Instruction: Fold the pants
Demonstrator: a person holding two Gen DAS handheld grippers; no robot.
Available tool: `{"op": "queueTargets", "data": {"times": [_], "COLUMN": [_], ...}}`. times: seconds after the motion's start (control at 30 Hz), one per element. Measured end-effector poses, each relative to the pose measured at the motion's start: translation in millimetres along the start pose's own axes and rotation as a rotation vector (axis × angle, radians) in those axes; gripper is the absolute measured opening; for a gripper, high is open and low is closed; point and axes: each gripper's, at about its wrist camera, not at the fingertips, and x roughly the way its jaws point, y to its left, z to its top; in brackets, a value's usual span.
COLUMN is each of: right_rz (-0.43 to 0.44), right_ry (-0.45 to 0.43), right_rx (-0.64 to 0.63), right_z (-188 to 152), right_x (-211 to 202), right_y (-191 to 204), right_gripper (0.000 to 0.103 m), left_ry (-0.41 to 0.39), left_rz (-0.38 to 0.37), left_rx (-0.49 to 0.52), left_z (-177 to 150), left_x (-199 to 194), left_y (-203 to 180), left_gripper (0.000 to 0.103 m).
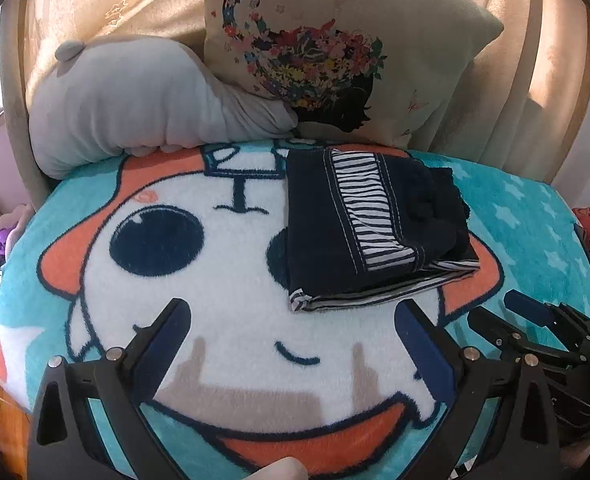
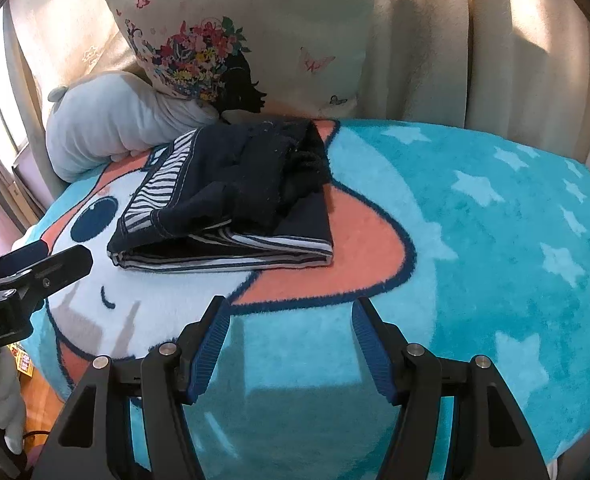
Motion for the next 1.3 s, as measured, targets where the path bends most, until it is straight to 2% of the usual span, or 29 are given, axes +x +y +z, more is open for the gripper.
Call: {"op": "queueTargets", "data": {"times": [0.3, 1.3], "right_rz": [0.000, -0.046], "right_ry": [0.018, 0.039], "right_rx": [-0.011, -0.025], "right_z": [-1, 1], "right_x": [3, 9], "right_y": [7, 21], "right_gripper": [0.068, 0.070], "left_ry": [0.022, 0.020], "left_rz": [-0.009, -0.012], "left_rx": [0.000, -0.013], "left_z": [-1, -1], "left_x": [4, 6], "left_y": [-2, 4], "left_gripper": [0.102, 0.102]}}
